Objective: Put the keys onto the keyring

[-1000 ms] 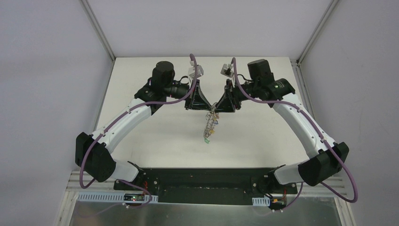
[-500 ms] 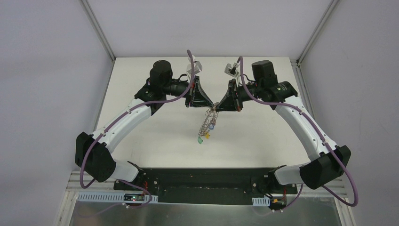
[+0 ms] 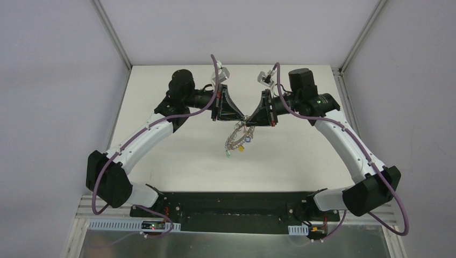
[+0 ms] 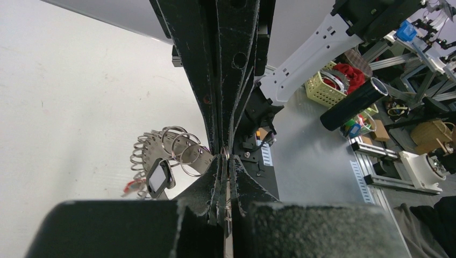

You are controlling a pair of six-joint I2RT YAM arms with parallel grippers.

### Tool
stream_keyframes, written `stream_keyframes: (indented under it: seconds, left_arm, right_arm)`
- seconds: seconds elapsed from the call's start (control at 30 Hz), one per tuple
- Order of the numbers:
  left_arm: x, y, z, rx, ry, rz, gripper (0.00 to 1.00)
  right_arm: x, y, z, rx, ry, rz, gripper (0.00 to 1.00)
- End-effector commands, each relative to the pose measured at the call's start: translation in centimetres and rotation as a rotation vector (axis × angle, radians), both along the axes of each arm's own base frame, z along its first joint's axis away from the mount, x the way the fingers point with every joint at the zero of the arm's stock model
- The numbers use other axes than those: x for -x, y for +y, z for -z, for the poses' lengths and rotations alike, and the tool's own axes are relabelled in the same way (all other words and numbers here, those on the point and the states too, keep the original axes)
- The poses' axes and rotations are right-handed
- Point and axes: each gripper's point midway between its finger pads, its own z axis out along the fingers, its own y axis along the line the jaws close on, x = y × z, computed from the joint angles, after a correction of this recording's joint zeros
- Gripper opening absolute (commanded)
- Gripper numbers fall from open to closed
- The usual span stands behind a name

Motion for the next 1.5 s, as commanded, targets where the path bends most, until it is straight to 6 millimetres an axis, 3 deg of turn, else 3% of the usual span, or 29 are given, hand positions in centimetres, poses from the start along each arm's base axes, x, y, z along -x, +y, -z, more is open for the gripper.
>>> stream_keyframes:
  seconds: [0.0,0.13,0.37,0.47,0.8,1.07,1.47]
  left_arm:
    - [0.7,0.4,-3.2,0.100,-0.082,0.022,0.00]
    - [0.7,0.4,-2.8,0.103,-0.076,0.022,0.00]
    - [0.7,0.4,-2.8,0.103,-0.082,0.024,0.00]
    - [0.7,0.4,-2.9,0.105,-0.082,0.024,0.00]
    - [0.9,0.6,-2.9,0.105,-0.080,0.027,0.00]
    - [0.7,0.5,-2.8,0.111,-0.068,0.023,0.00]
    - [0.6,0.4,-2.5,0.115,-0.047,0.022,0.00]
  right_arm:
    - [0.4,0.4,-1.1,-0.042,-0.005,-0.025,0.00]
    - [0.4,0.7,-1.3,-0.042,-0.001,-0.030,0.01]
    - [0.2,0.1,-1.7,-0.028,-0.041,-0.005,0.23]
    - [0.1,-0.5,-2.2,-0.031,-0.062,0.015,0.27]
    - [0.0,-1.7,-3.7,-0.042,-0.119,0.050,0.28]
    - [0.0,-1.3,-4.9,-0.077,-0.105,0.031,0.28]
    - [-0.6,0.0,-4.0,-0.060,-0.087,0.025,0.25]
